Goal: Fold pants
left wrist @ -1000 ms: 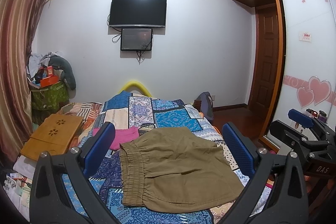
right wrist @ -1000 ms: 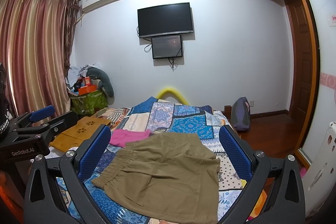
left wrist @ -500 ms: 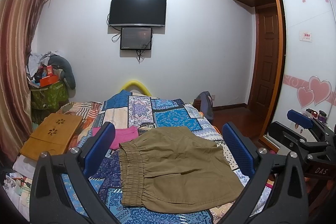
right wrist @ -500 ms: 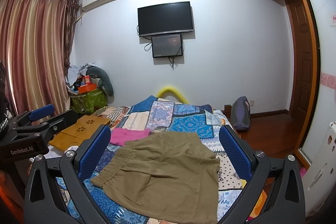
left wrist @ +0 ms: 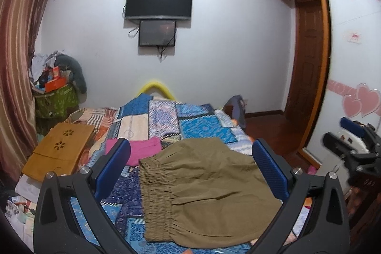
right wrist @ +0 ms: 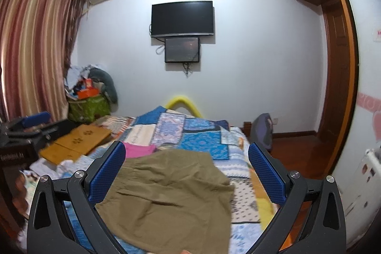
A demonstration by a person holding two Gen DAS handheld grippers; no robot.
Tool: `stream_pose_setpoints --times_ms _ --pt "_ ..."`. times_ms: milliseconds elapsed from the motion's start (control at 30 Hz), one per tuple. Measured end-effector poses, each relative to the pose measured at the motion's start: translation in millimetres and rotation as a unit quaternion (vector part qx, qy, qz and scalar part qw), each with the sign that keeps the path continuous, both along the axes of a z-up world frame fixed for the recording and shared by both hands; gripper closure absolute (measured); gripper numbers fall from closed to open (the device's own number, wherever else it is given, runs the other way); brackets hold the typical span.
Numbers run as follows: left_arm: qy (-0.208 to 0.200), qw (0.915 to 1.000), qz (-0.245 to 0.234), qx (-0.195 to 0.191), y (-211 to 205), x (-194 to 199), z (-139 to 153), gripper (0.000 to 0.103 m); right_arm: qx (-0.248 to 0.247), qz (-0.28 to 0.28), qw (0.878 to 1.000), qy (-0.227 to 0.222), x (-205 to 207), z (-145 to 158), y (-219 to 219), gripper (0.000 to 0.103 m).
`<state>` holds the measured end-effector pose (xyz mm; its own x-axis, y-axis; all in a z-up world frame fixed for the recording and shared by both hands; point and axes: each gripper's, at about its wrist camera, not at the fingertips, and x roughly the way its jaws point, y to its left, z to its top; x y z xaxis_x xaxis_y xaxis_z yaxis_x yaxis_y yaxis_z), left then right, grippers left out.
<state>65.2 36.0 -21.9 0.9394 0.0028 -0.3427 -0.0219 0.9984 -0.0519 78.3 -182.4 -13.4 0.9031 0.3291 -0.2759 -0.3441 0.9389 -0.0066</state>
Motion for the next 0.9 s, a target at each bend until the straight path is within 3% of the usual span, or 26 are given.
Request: stream_pose_setpoints --times_ms 267,400,500,600,900 --pt "0.104 0.994 0.029 -0.018 52.1 91.5 -44.2 0.0 -0.031 -0.001 0.998 0.047 60.9 -21.5 -17.4 0.001" --pt "0.161 0.9856 0.043 -0.031 78.8 135.1 -79.6 0.0 -0.047 -0.001 0.995 0.091 88.1 -45.4 -23.5 0.001" --pt "0.2 0.9784 0.043 -0.028 89.8 160.1 -106.3 0.008 -0.061 0.001 0.989 0.132 108.5 -69.8 -28.0 0.003" --pt "0.242 0.9696 0.034 -0.016 94.8 182.7 -134.5 0.014 -0.071 0.004 0.981 0.181 126.2 -97.7 -32.6 0.012" --pt "0.339 0.9403 -0.007 -0.025 95.6 221.3 -200.8 0.029 -0.042 -0.015 0.947 0.318 176.5 -164.0 -60.1 0.017"
